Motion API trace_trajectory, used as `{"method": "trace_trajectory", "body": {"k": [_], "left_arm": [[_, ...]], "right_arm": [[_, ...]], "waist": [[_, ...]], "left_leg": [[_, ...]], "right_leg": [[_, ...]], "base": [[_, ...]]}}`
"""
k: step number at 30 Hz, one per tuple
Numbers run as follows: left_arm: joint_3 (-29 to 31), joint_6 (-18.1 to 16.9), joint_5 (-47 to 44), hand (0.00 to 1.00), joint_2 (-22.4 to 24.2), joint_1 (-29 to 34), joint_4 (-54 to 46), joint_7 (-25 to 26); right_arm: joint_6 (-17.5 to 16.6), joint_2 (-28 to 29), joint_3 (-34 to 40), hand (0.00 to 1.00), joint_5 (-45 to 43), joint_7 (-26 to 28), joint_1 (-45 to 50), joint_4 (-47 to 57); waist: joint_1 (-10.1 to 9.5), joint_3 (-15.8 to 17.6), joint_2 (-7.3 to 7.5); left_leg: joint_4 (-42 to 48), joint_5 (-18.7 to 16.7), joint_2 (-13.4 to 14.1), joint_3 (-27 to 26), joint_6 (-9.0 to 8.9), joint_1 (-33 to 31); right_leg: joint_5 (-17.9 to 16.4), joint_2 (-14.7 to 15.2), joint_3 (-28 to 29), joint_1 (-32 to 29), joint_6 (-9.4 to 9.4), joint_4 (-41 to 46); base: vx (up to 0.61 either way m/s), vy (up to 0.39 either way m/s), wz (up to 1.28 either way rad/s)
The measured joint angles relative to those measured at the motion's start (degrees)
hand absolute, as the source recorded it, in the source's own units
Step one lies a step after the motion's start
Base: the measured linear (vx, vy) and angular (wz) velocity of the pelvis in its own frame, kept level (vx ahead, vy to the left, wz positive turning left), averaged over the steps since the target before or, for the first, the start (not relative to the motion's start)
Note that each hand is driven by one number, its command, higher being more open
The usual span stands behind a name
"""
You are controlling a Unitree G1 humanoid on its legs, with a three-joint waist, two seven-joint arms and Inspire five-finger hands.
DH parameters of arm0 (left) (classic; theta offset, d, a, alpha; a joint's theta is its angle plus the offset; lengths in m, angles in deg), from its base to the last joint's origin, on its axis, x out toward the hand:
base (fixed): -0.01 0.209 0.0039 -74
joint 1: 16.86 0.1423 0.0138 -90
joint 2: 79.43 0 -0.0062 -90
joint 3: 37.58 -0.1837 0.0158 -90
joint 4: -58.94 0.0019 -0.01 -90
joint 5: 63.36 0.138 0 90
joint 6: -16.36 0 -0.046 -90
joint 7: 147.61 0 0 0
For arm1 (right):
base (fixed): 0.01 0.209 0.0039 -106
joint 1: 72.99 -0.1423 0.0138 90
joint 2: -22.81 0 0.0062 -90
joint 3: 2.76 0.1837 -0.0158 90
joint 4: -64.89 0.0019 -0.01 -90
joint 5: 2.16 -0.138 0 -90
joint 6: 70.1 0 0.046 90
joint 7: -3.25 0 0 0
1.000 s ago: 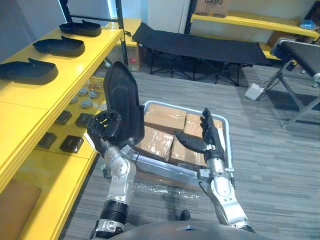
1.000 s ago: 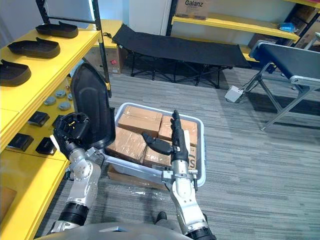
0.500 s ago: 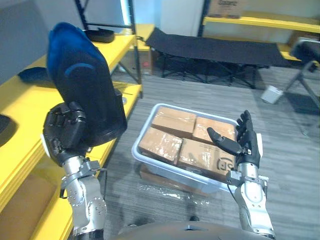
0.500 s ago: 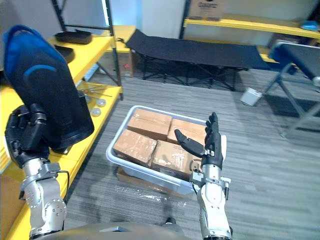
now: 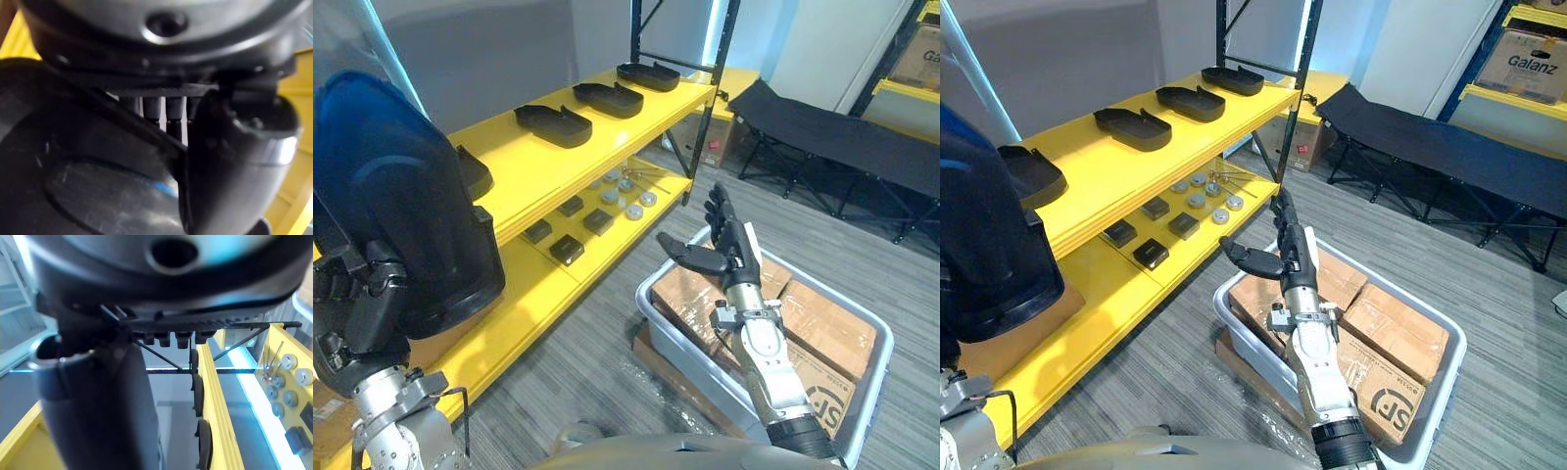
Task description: Walk over and take three plastic housings, then place them on the shelf
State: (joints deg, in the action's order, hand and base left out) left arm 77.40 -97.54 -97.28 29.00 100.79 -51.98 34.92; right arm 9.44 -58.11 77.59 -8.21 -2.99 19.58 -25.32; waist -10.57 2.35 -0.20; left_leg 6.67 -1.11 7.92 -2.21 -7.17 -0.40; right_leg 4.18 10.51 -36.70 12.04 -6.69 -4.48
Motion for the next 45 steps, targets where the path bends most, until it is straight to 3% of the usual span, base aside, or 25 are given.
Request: {"method": "trace_trajectory", "body": {"k": [3,4,5,7,8,10,13,14,17,21,28,32,34,35,36,37,39,41,43,45], "left_arm": [[-1.61,0.78,-0.16,0.0,0.09,-0.07,0.0,-1.27],[-2.58,1.26,-0.17,0.0,0.08,-0.2,-0.08,-2.55],[-3.63,1.81,-0.2,0.0,-0.07,-0.75,-0.14,-4.41],[-6.04,1.81,-0.2,0.0,-0.14,-1.13,-0.19,-6.81],[-7.5,1.82,-0.25,0.0,-0.13,-1.59,-0.19,-7.84],[-8.29,1.82,-0.25,0.0,-0.14,-1.77,-0.26,-8.0],[-8.51,1.82,-0.75,0.0,-0.39,-2.71,-0.31,-7.94],[-9.23,1.84,-1.42,0.0,-1.16,-3.41,-0.3,-8.04],[-11.86,3.08,-1.66,0.0,-3.25,-5.79,-0.19,-10.17],[-12.93,3.08,-1.44,0.0,-3.59,-7.31,-0.1,-11.44],[-13.39,3.07,-1.39,0.0,-3.54,-7.04,0.16,-10.21],[-12.67,3.07,-1.36,0.0,-3.53,-7.07,0.06,-11.6],[-11.59,3.07,-1.13,0.0,-3.56,-7.13,-0.49,-12.7],[-10.53,3.07,-0.69,0.0,-3.62,-6.83,-1.04,-12.88],[-9.63,2.93,0.04,0.0,-3.66,-6.98,-1.1,-12.79],[-8.88,2.94,1.01,0.0,-3.01,-7.3,-0.93,-12.11],[-8.26,2.92,2.79,0.0,-3.5,-7.13,-1.4,-11.19],[-8.15,2.97,2.92,0.0,-4.58,-7.88,-1.5,-8.93],[-8.36,3.02,2.84,0.0,-4.74,-9.18,-1.49,-7.57],[-8.99,3.02,2.83,0.0,-5.17,-12.52,-1.29,-5.89]], "right_arm": [[0.15,-0.16,-0.16,1.0,0.01,0.83,0.0,-0.16],[0.16,-0.18,-0.09,1.0,0.03,0.78,0.0,-0.15],[0.24,-0.27,-0.02,1.0,0.06,0.53,0.04,-0.16],[0.35,-2.27,0.18,1.0,0.1,-0.06,0.04,-0.14],[0.36,-3.43,0.12,1.0,0.2,-0.47,0.0,-0.19],[0.36,-3.47,-0.25,1.0,0.57,-0.15,-0.11,-0.26],[0.31,-3.05,-0.39,1.0,1.24,0.94,-0.1,-0.42],[-0.15,-2.73,0.09,1.0,1.2,0.93,0.04,-0.36],[-1.44,-1.81,3.63,1.0,1.07,0.35,2.4,0.44],[-1.73,-1.87,5.75,1.0,1.08,0.57,3.35,0.43],[-3.72,-1.93,5.69,1.0,0.1,3.1,3.28,0.43],[-5.94,-1.66,6.13,1.0,0.1,2.09,3.19,0.48],[-6.41,-0.89,6.87,1.0,0.18,0.88,3.13,0.58],[-6.45,-0.11,7.11,1.0,0.19,0.01,3.23,0.59],[-6.5,0.14,7.65,1.0,0.19,-0.76,3.2,0.75],[-6.73,-0.06,7.89,1.0,0.22,-1.32,2.54,0.96],[-6.87,0.12,7.92,1.0,0.3,-1.72,0.45,0.59],[-7.61,0.04,7.93,1.0,1.36,-1.07,-2.14,0.44],[-9.31,-0.46,8.2,1.0,1.37,-0.66,-4.32,0.45],[-11.53,-1.89,8.71,1.0,1.72,-1.46,-6.27,0.98]], "waist": [[0.16,0.81,-0.37],[0.89,1.19,-0.17],[2.34,1.94,0.04],[3.6,2.28,-0.22],[2.91,3.4,-0.93],[2.02,4.47,-1.64],[2.31,5.68,-1.78],[3.49,6.11,-1.4],[6.37,6.21,-0.19],[5.91,6.91,-0.71],[5.75,7.59,-1.51],[4.82,7.73,-0.24],[4.15,8.27,0.97],[3.51,8.29,2.33],[3.23,7.83,3.23],[3.19,7.16,2.85],[3.23,6.88,1.89],[3.36,7.34,1.19],[3.99,7.88,-0.16],[5.11,7.68,-0.64]], "left_leg": [[2.12,-0.33,-0.23,1.44,0.34,-1.67],[3.26,-0.49,-0.33,0.27,1.92,-3.11],[4.78,-0.62,0.98,-5.29,4.83,-4.52],[6.29,1.1,3.71,-14.01,5.08,-6.12],[5.8,2.45,3.19,-15.04,3.96,-6.16],[3.95,3.39,1.49,-14.85,4.61,-6.07],[2.04,3.74,-0.13,-14.5,5.65,-5.26],[1.66,3.91,-0.95,-12.91,5.92,-5.45],[-1.42,5.67,-3.95,-8.66,6.43,-6.01],[-3.21,9.32,-4.81,-7.46,6.47,-6.38],[-3.0,9.28,-4.47,-6.83,6.16,-6.14],[-2.36,8.33,-5.91,-5.54,6.21,-6.92],[1.5,5.81,-6.85,-6.07,7.41,-7.9],[5.44,2.47,-7.79,-6.99,7.88,-8.36],[6.95,0.61,-8.34,-7.01,7.33,-8.82],[8.02,-0.21,-9.3,-5.22,8.03,-9.35],[5.5,-0.08,-9.28,-3.14,8.69,-7.67],[3.67,-0.26,-9.46,0.0,9.81,-4.65],[2.91,-1.18,-9.36,3.05,9.93,-2.28],[3.34,-2.27,-9.41,7.52,9.75,-2.0]], "right_leg": [[-0.5,0.01,-2.51,1.18,-0.09,0.6],[-0.86,0.27,-4.85,2.06,-0.19,0.82],[-1.65,0.87,-8.47,3.1,-0.39,1.81],[-2.55,1.93,-12.77,3.5,-1.31,4.25],[-2.87,3.0,-13.79,3.27,-1.51,5.43],[-3.06,4.32,-13.58,2.92,-1.32,5.99],[-4.15,5.69,-12.34,2.75,-1.38,7.49],[-6.57,5.46,-7.43,1.79,-2.0,9.24],[-13.15,5.37,3.34,-2.14,-1.31,16.03],[-13.38,5.56,3.0,-2.89,-1.92,17.58],[-15.15,5.5,3.26,-2.83,-1.35,19.11],[-16.77,6.95,1.04,-1.46,-3.02,19.41],[-17.57,7.79,0.37,-0.18,-4.28,19.29],[-18.39,8.93,-0.4,1.87,-6.37,19.41],[-17.69,10.07,-0.1,2.24,-7.02,22.62],[-15.52,12.73,2.83,-1.91,-6.22,31.93],[-10.12,14.88,7.43,-8.47,-3.89,44.18],[-16.28,14.07,9.32,-12.32,-0.81,49.2],[-18.24,10.78,11.15,-14.77,2.46,45.16],[-18.44,6.4,18.59,-20.33,3.09,38.73]], "base": [[-0.01,0.0,0.49],[-0.02,0.023,1.15],[-0.01,0.022,1.39],[0.01,0.098,1.42],[0.0,0.183,0.91],[-0.01,0.171,0.29],[-0.02,0.099,0.19],[-0.08,0.077,0.56],[-0.1,0.05,0.91],[0.0,-0.012,0.29],[-0.04,-0.012,0.05],[-0.03,0.028,0.31],[0.06,0.05,0.52],[0.12,0.056,0.48],[0.2,0.093,0.71],[0.16,0.087,0.65],[0.2,0.123,0.57],[0.25,0.05,0.51],[0.23,0.023,0.66],[0.25,-0.06,1.19]]}}
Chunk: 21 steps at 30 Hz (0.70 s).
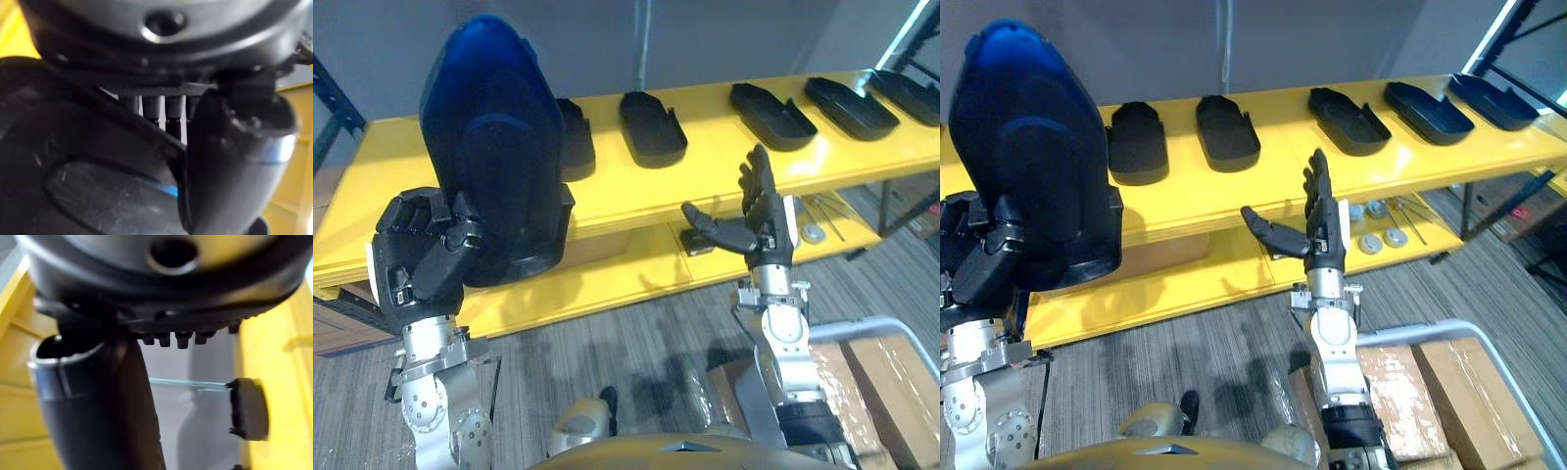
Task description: Walk over and take three plastic housings, then place them on the shelf
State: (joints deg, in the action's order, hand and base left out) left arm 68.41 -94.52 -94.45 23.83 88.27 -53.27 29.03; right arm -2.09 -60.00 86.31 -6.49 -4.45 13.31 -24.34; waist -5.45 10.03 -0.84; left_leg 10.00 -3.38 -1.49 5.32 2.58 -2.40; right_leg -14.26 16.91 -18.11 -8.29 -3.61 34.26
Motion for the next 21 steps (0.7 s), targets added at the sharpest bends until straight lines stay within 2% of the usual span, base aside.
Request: {"method": "trace_trajectory", "body": {"k": [1,2,3,5,6,8,9,10,12,14,17,19,21], "left_arm": [[-0.48,-0.01,-0.08,0.0,-0.46,-1.44,0.36,0.27],[-0.54,-0.01,-0.21,0.0,-0.62,-1.73,0.67,0.25],[-0.58,0.0,-0.42,0.0,-0.66,-1.48,1.4,0.18],[-0.75,0.04,-2.22,0.0,-1.04,-0.68,1.53,0.16],[-0.62,-0.26,-3.45,0.0,-1.09,-0.7,2.14,-0.04],[-1.74,0.67,-5.32,0.0,0.53,0.58,2.61,-0.54],[-1.84,0.75,-5.29,0.0,0.55,0.77,2.6,-1.12],[-2.16,1.0,-5.3,0.0,0.57,0.75,2.53,-2.31],[-2.9,1.09,-5.51,0.0,0.6,0.7,2.43,-4.57],[-4.79,1.17,-6.33,0.0,0.59,0.73,2.43,-6.62],[-6.97,1.38,-6.54,0.0,0.57,0.75,2.42,-6.54],[-7.55,2.37,-6.55,0.0,0.53,0.93,2.42,-6.51],[-9.04,2.69,-6.57,0.0,0.48,1.1,2.43,-6.28]], "right_arm": [[-0.47,-0.74,0.66,1.0,1.6,-0.73,-0.13,1.04],[-0.56,-0.92,0.89,1.0,2.32,-1.19,-0.13,1.5],[-0.6,-1.12,1.03,1.0,3.62,-2.4,-0.14,2.28],[-0.96,-1.15,0.97,1.0,3.91,-3.61,-1.05,3.59],[-1.03,-1.79,0.91,1.0,3.92,-3.67,-2.36,3.75],[-1.16,-4.97,1.35,1.0,3.88,-3.99,-4.51,3.85],[-1.12,-5.39,1.76,1.0,3.89,-3.99,-4.9,3.84],[-1.0,-5.72,3.0,1.0,3.9,-4.01,-5.21,3.98],[-0.81,-5.77,5.24,1.0,3.9,-4.22,-4.8,4.02],[-0.75,-5.19,7.86,1.0,3.77,-4.24,-3.12,4.08],[-0.76,-4.18,8.56,1.0,2.45,-3.5,-1.12,5.14],[-0.76,-4.13,8.56,1.0,1.28,-2.33,-0.27,5.32],[-0.75,-3.62,8.56,1.0,0.61,-1.17,1.22,5.95]], "waist": [[0.93,-0.04,0.01],[1.3,-0.07,0.07],[1.11,-0.27,0.42],[0.68,-1.9,3.09],[0.16,-2.55,3.64],[-0.23,-3.77,-0.98],[-0.38,-4.39,-2.02],[-0.13,-4.67,-2.46],[0.76,-4.73,-2.59],[0.9,-4.63,-2.42],[1.24,-4.51,-2.02],[1.25,-4.49,-2.04],[1.62,-4.05,-1.61]], "left_leg": [[0.45,-0.35,-0.02,2.57,-0.31,0.19],[0.81,-0.57,-0.1,3.75,-0.66,0.64],[1.0,-0.75,-0.44,5.04,-1.91,2.08],[1.32,-2.64,-2.33,6.08,-3.91,3.55],[2.35,-4.2,-2.49,5.91,-4.63,3.36],[6.53,-6.95,3.73,0.93,-6.3,1.14],[6.41,-6.89,4.95,-0.11,-6.52,1.09],[5.43,-6.16,6.68,-2.59,-7.36,1.19],[3.69,-4.76,7.97,-6.26,-7.87,1.74],[1.92,-3.99,7.73,-7.41,-7.86,3.03],[0.55,-3.43,6.82,-8.63,-7.58,3.77],[1.31,-3.43,6.5,-9.22,-7.58,3.53],[5.81,-3.43,6.31,-9.72,-7.58,0.97]], "right_leg": [[0.8,-1.8,4.41,-1.85,-1.02,-3.57],[1.21,-2.55,5.97,-2.24,-1.68,-5.12],[2.93,-2.8,7.18,-1.88,-2.1,-8.48],[9.94,-1.75,4.83,1.23,-0.41,-14.74],[11.91,-1.46,3.54,3.24,-1.94,-17.72],[13.23,-5.86,-1.85,7.77,-0.73,-23.34],[13.43,-6.64,-2.65,8.68,-0.46,-24.62],[13.62,-7.61,-4.49,10.24,-0.19,-26.51],[13.66,-7.85,-6.86,11.97,-0.12,-28.0],[13.65,-7.71,-6.95,13.1,-0.13,-28.62],[13.7,-7.04,-6.24,13.31,-0.24,-29.46],[13.71,-6.98,-5.7,13.47,-0.34,-29.82],[13.71,-6.09,-5.85,13.53,-0.35,-29.92]], "base": [[0.18,-0.085,1.27],[0.25,-0.182,1.23],[0.27,-0.25,1.05],[0.31,-0.344,0.92],[0.25,-0.369,0.54],[0.21,-0.326,0.56],[0.16,-0.212,0.66],[0.15,-0.175,0.61],[0.14,-0.127,0.58],[0.12,-0.033,0.19],[0.08,0.042,-0.02],[0.02,0.031,-0.04],[-0.01,0.073,0.15]]}}
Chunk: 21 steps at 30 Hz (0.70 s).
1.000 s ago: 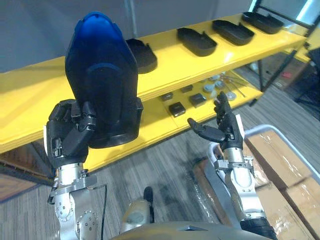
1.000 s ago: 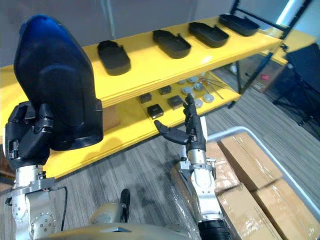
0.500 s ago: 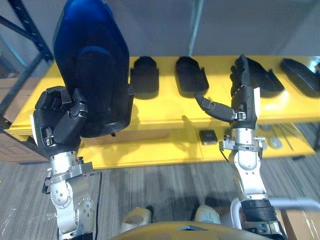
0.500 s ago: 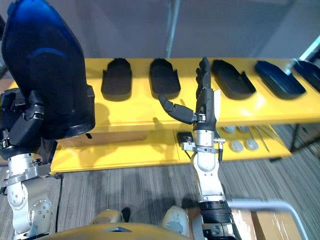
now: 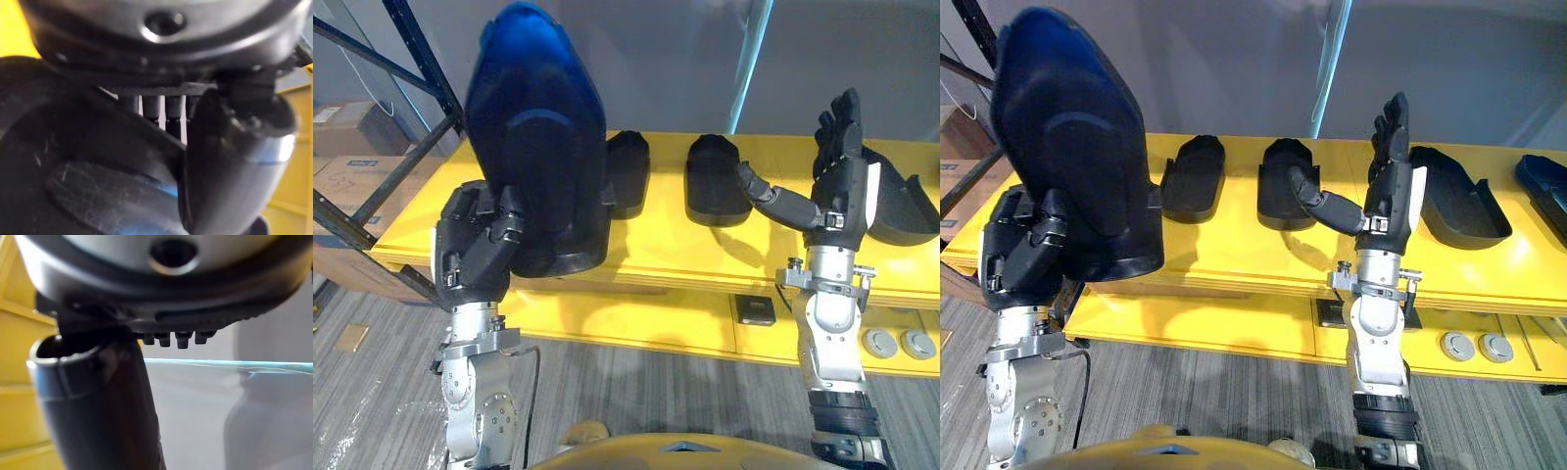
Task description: Walk over and take three plastic housings, then place them on the shelf
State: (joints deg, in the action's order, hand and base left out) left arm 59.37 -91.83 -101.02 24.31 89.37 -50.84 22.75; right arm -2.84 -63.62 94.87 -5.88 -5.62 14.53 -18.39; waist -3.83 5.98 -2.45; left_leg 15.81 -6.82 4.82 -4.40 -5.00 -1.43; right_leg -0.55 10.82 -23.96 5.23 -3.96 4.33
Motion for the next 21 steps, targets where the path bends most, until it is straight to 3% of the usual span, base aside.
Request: {"method": "trace_trajectory", "body": {"k": [2,3,5,7,8,9,10,11,12,13,14,15,16,17,19,20,21], "left_arm": [[-1.43,0.11,0.02,0.0,0.11,0.03,0.13,0.41],[-2.51,0.01,0.23,0.0,-0.09,-0.13,0.43,0.51],[-4.0,-0.28,0.76,0.0,-0.21,-0.37,2.57,0.76],[-4.34,-0.3,2.4,0.0,-0.06,-0.86,5.26,0.83],[-4.72,-0.3,2.55,0.0,-0.02,-1.0,6.34,0.95],[-5.13,-0.31,2.56,0.0,0.07,-0.97,6.56,1.14],[-5.81,-0.42,2.55,0.0,0.31,-0.96,6.54,1.15],[-6.25,-0.5,2.65,0.0,0.01,-1.28,6.34,0.91],[-6.26,-0.49,2.85,0.0,-0.6,-2.06,6.47,0.91],[-6.31,-0.39,2.99,0.0,-2.0,-2.24,6.65,1.58],[-5.7,0.02,2.96,0.0,-2.85,-2.27,7.43,1.99],[-5.52,0.53,3.09,0.0,-3.11,-2.23,7.65,2.1],[-5.24,1.06,4.08,0.0,-3.44,-2.13,7.63,2.14],[-4.33,1.22,4.69,0.0,-3.59,-1.68,7.1,1.99],[-3.47,1.23,4.27,0.0,-4.77,-2.11,6.16,1.62],[-3.02,1.19,4.01,0.0,-5.41,-2.54,5.29,1.33],[-2.63,1.16,3.83,0.0,-5.44,-2.72,4.28,1.34]], "right_arm": [[0.0,0.12,0.1,1.0,-0.02,0.92,0.06,0.27],[-0.02,0.68,0.65,1.0,-0.27,1.25,0.13,0.89],[-0.05,1.69,0.57,1.0,-3.93,1.62,0.18,1.65],[-0.09,1.72,0.3,1.0,-7.18,1.68,0.9,2.17],[-0.29,1.72,0.1,1.0,-9.48,1.85,2.16,2.27],[-0.32,1.75,0.1,1.0,-10.67,1.93,3.1,2.28],[-0.35,2.13,0.07,1.0,-12.02,1.92,5.12,2.28],[-0.39,3.26,-0.12,1.0,-12.49,1.92,7.17,2.17],[-0.42,5.17,-0.3,1.0,-12.41,1.88,8.03,1.71],[0.35,8.67,-2.49,1.0,-12.27,1.57,9.14,-0.03],[1.12,9.54,-6.35,1.0,-11.65,1.06,10.08,-1.01],[1.26,9.87,-7.75,1.0,-10.56,0.85,10.67,-1.31],[1.35,10.46,-9.22,1.0,-9.12,0.7,11.23,-1.38],[1.35,10.8,-10.59,1.0,-7.87,1.11,10.72,-1.37],[1.33,10.96,-11.31,1.0,-6.45,1.92,10.04,-0.46],[1.31,10.47,-11.07,1.0,-5.82,2.07,10.62,1.14],[1.3,10.29,-10.61,1.0,-5.85,2.14,10.75,2.18]], "waist": [[1.02,1.45,1.07],[1.72,2.27,1.15],[3.05,2.58,1.65],[4.26,2.72,1.74],[4.56,2.65,1.19],[4.81,2.54,0.65],[5.42,2.3,-1.19],[5.85,1.72,-2.5],[5.9,1.97,-1.74],[5.43,3.05,1.0],[4.77,3.91,1.64],[4.21,3.94,1.87],[3.42,4.01,2.17],[2.18,4.07,2.05],[2.91,4.01,1.81],[3.47,3.99,1.85],[4.02,3.9,1.7]], "left_leg": [[4.2,0.26,-0.58,-0.22,-0.66,-2.42],[7.81,-1.1,1.23,-1.79,1.68,-4.16],[11.48,-0.5,6.07,-4.15,1.01,-6.2],[12.05,0.9,8.95,-6.05,1.37,-5.92],[12.05,0.96,9.92,-6.38,1.34,-4.93],[11.86,0.97,10.06,-6.37,0.86,-4.26],[10.57,1.38,10.07,-6.49,-0.07,-2.95],[7.65,-3.29,9.72,-8.09,-4.75,-1.7],[7.35,-4.97,8.9,-8.47,-5.86,-1.52],[8.42,-5.11,6.28,-9.39,-4.0,-1.89],[9.0,-5.65,5.29,-9.33,-3.07,-2.25],[8.69,-5.59,4.76,-9.43,-2.58,-2.02],[7.29,-5.28,3.91,-10.01,-1.69,-1.25],[3.47,-4.14,3.04,-12.3,-0.12,0.87],[-1.45,-1.94,2.42,-13.13,1.35,2.38],[-3.69,-0.91,1.65,-12.92,1.87,2.99],[-4.71,-0.29,1.44,-12.66,2.33,2.83]], "right_leg": [[0.32,2.1,-1.58,0.71,-0.48,-0.07],[0.32,3.39,-2.44,0.91,-0.54,0.8],[-0.05,6.67,-2.98,0.86,-1.28,1.89],[-0.06,11.11,-2.84,0.15,-3.77,3.65],[-0.24,13.33,-1.97,-0.53,-5.65,5.04],[-0.15,14.19,-1.69,-0.58,-6.36,5.16],[0.41,14.69,-1.59,0.04,-7.25,4.57],[1.9,15.17,-1.2,-0.05,-8.85,4.35],[2.65,16.34,-0.36,0.16,-9.62,4.35],[5.47,18.1,0.71,-0.12,-7.67,3.81],[11.02,18.59,0.05,-0.52,-7.33,3.64],[13.2,18.98,0.03,-0.95,-7.1,3.86],[16.64,19.54,-0.52,-1.56,-4.9,3.99],[22.07,19.68,-2.52,-2.33,-1.19,2.33],[12.01,17.24,-3.15,-4.16,-2.22,10.27],[4.81,14.16,-3.12,-4.28,-2.55,13.78],[-0.03,10.57,-2.37,-4.07,-2.57,14.07]], "base": [[-0.07,0.095,0.31],[-0.11,0.128,0.38],[-0.08,0.203,0.28],[-0.04,0.369,0.13],[-0.03,0.445,0.04],[-0.01,0.515,0.09],[0.02,0.59,0.27],[0.04,0.621,0.39],[0.05,0.548,0.3],[0.02,0.447,0.19],[0.0,0.407,0.05],[0.01,0.391,0.05],[0.02,0.332,-0.17],[0.02,0.304,-0.26],[0.01,0.143,-0.04],[0.03,0.087,0.2],[0.04,0.092,0.14]]}}
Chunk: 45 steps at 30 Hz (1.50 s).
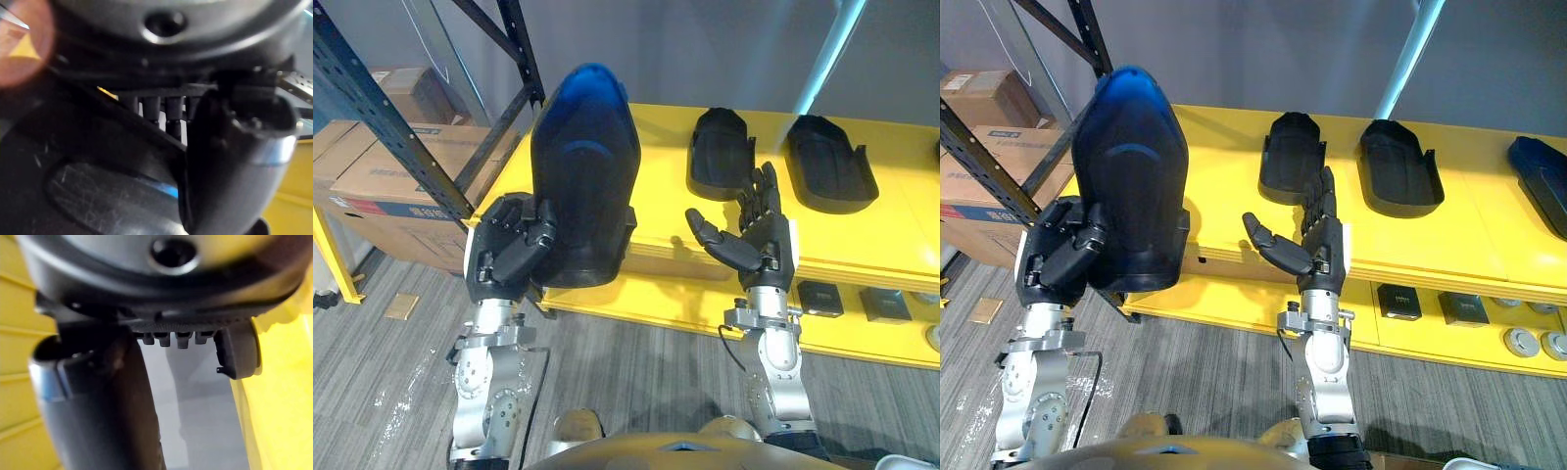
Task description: Walk over and take three plastic housings, then place them on the shelf
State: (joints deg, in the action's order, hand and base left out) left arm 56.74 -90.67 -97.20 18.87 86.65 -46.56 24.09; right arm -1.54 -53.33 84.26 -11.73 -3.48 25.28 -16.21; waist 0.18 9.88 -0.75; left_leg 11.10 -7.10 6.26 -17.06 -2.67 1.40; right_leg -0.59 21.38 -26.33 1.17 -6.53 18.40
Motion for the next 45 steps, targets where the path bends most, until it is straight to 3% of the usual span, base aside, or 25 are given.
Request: {"method": "trace_trajectory", "body": {"k": [2,5,8,14,22,25,27,29,30,32,33,35,37,38,42,45], "left_arm": [[-0.55,0.01,-0.15,0.0,0.45,-0.63,-0.54,0.0],[-3.3,0.62,-0.21,0.0,2.55,-0.42,-0.58,0.02],[-6.74,0.71,-0.17,0.0,3.31,-0.21,-0.69,-0.32],[-7.28,0.77,-2.19,0.0,3.31,-0.16,-0.87,-1.6],[-5.32,0.79,-4.75,0.0,4.77,0.78,-0.81,-0.41],[-6.0,0.78,-3.74,0.0,5.06,0.73,-0.24,0.9],[-7.11,0.77,-3.46,0.0,5.06,0.63,1.14,1.35],[-7.51,0.78,-2.64,0.0,5.12,0.67,2.24,1.68],[-7.51,0.79,-1.69,0.0,5.1,0.64,2.59,1.77],[-7.41,1.1,-0.96,0.0,4.84,0.41,2.38,1.34],[-7.11,1.16,-0.93,0.0,4.4,0.28,2.34,1.24],[-4.36,2.7,0.91,0.0,3.11,0.95,2.25,1.85],[-2.35,3.86,1.09,0.0,1.95,1.03,2.26,2.21],[-0.59,3.91,1.92,0.0,0.89,1.14,2.19,2.72],[1.1,3.83,3.26,0.0,0.64,1.01,0.7,4.23],[-0.12,3.84,3.27,0.0,1.54,0.98,-0.82,7.81]], "right_arm": [[-0.07,0.03,1.18,1.0,-0.02,-0.04,0.37,1.05],[-0.09,-0.11,2.6,1.0,0.11,-0.72,1.6,0.99],[-0.1,-0.66,2.98,1.0,0.01,-1.12,1.74,0.91],[-0.1,-2.22,2.96,1.0,-0.41,-0.77,1.88,0.85],[-0.14,-2.88,2.47,1.0,-0.46,2.81,2.06,-0.96],[-0.18,-3.2,2.98,1.0,-0.51,3.01,2.05,-1.2],[-0.24,-4.59,3.74,1.0,-1.35,2.29,2.08,-1.3],[-0.29,-5.62,3.65,1.0,-1.49,2.02,2.08,-1.52],[-0.3,-5.64,3.62,1.0,-1.48,1.82,2.1,-1.7],[-0.36,-4.98,3.47,1.0,-1.26,0.66,2.06,-1.92],[-0.35,-4.03,3.25,1.0,-1.23,0.34,2.01,-2.23],[-0.34,-2.02,0.61,1.0,-0.79,0.03,2.0,-3.36],[-0.35,-1.62,-1.22,1.0,0.05,0.16,1.66,-3.36],[-0.35,-1.55,-2.29,1.0,0.16,0.49,1.22,-3.36],[-0.33,-2.0,-2.07,1.0,0.22,0.9,-0.13,-3.36],[-0.11,-2.69,-1.75,1.0,-0.25,0.25,-0.22,-3.36]], "waist": [[0.09,-0.09,-0.03],[0.38,-0.1,-0.25],[0.32,-0.26,-0.46],[0.16,-0.64,-1.01],[0.14,-0.57,-0.84],[1.17,0.08,1.9],[1.82,-0.73,0.58],[1.79,-1.68,-1.12],[1.79,-1.89,-1.44],[2.57,-2.67,-2.02],[2.48,-2.57,-1.09],[0.84,-2.67,1.17],[0.07,-2.61,1.64],[-0.06,-2.71,1.78],[0.5,-2.62,1.42],[1.32,-2.79,-0.11]], "left_leg": [[-0.57,0.54,-0.74,0.2,0.2,-0.6],[-0.54,1.16,-0.88,0.83,0.34,-1.17],[-2.04,2.16,-0.51,1.13,-0.16,-0.7],[-4.46,3.23,0.25,-0.28,-0.86,0.71],[4.28,2.89,2.39,1.37,0.09,-1.27],[9.98,5.67,0.85,2.51,1.65,-4.44],[10.26,5.95,3.99,1.94,1.9,-4.64],[7.46,7.52,4.71,2.14,1.35,-2.84],[6.38,6.07,4.08,2.18,0.2,-1.8],[2.82,-0.55,2.26,0.89,-3.82,0.27],[2.82,-0.59,1.06,0.28,-3.34,0.35],[2.81,-1.12,-0.16,-2.07,-2.08,0.51],[2.41,-1.36,-0.16,-3.57,-1.67,1.15],[1.25,-1.49,-0.18,-5.19,-1.44,1.79],[-0.28,-1.89,0.42,-6.27,-2.06,1.72],[-1.38,-0.31,1.91,-6.35,-3.23,0.95]], "right_leg": [[-3.38,-4.23,0.13,1.65,0.2,-4.25],[-1.71,-7.49,2.79,5.11,-0.61,-13.01],[-0.85,-8.4,2.71,5.81,-1.14,-14.73],[-0.95,-9.25,4.35,4.92,-0.96,-14.57],[-1.26,-9.01,7.05,5.67,-0.47,-14.4],[-1.62,-5.18,6.17,5.94,0.02,-13.12],[-2.54,-3.44,7.13,4.87,-0.76,-10.8],[-3.53,-2.08,9.14,3.19,-2.43,-8.26],[-3.69,-1.39,9.66,2.82,-3.13,-7.51],[-2.5,0.23,9.88,2.23,-5.3,-7.58],[-1.82,1.47,10.13,2.3,-5.62,-7.69],[3.45,2.33,8.28,2.29,-4.7,-10.68],[6.07,2.25,5.68,2.15,-4.38,-11.81],[7.29,2.16,2.48,2.02,-3.11,-12.35],[7.26,1.17,-0.36,1.85,-2.23,-13.74],[7.2,-0.96,-1.09,0.69,-2.15,-14.22]], "base": [[0.01,0.073,0.0],[-0.01,-0.009,0.07],[0.0,-0.043,0.03],[-0.01,-0.021,-0.12],[-0.03,-0.001,-0.18],[-0.02,0.025,0.07],[-0.02,0.095,-0.13],[0.0,0.224,-0.35],[0.01,0.336,-0.25],[0.02,0.362,0.05],[0.03,0.322,0.0],[0.0,0.274,-0.38],[-0.02,0.141,-0.47],[-0.04,0.093,-0.42],[-0.02,0.009,-0.16],[0.04,-0.075,-0.02]]}}
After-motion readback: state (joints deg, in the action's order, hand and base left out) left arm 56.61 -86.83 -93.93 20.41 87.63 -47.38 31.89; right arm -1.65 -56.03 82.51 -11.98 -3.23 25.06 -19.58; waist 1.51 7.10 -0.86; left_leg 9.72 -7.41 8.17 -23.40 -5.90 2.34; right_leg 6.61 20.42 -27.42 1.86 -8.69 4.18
